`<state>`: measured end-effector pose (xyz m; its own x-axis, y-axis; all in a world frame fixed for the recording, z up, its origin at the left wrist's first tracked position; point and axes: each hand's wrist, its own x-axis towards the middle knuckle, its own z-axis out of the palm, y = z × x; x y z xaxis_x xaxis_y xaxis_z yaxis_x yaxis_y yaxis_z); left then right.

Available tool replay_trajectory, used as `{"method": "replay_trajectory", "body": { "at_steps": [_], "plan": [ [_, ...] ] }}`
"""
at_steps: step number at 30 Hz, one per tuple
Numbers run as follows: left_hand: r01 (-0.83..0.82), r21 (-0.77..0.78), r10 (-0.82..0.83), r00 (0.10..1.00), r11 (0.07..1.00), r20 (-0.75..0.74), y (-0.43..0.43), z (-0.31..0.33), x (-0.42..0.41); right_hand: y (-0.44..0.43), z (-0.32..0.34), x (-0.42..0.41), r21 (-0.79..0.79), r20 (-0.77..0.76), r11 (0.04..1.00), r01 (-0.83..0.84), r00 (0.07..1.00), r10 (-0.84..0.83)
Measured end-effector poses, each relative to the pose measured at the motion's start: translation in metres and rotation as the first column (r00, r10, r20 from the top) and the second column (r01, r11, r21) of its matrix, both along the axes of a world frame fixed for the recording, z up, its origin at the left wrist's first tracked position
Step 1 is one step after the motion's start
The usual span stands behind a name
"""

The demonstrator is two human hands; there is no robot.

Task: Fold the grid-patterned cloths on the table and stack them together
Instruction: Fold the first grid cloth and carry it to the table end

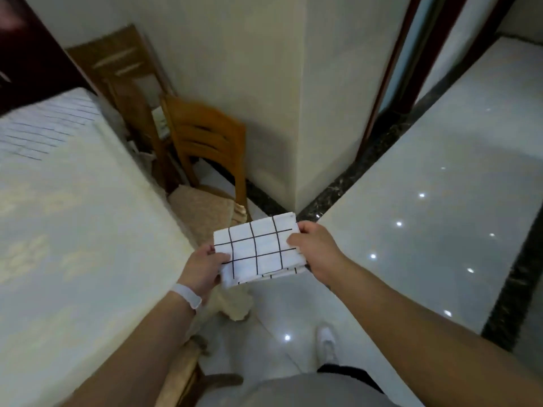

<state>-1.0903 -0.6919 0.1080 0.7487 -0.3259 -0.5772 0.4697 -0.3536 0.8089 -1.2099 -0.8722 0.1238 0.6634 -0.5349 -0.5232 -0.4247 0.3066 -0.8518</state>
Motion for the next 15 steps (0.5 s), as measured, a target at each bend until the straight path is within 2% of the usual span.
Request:
{"method": "replay_trajectory", "body": {
  "at_steps": [8,15],
  "plan": [
    [-0.309,0.03,0.309,0.951,0.951,-0.016,-0.032,0.003,-0.004,-0.058,-0.007,0.051,-0.006,-0.024,0.956,-0.294,0.956,0.293],
    [-0.533,0.093,0.533,0.846,0.841,0.033,0.013,0.009,0.001,-0.029,-0.008,0.099,0.043,-0.014,0.834,-0.551,0.834,0.552]
  ]
}}
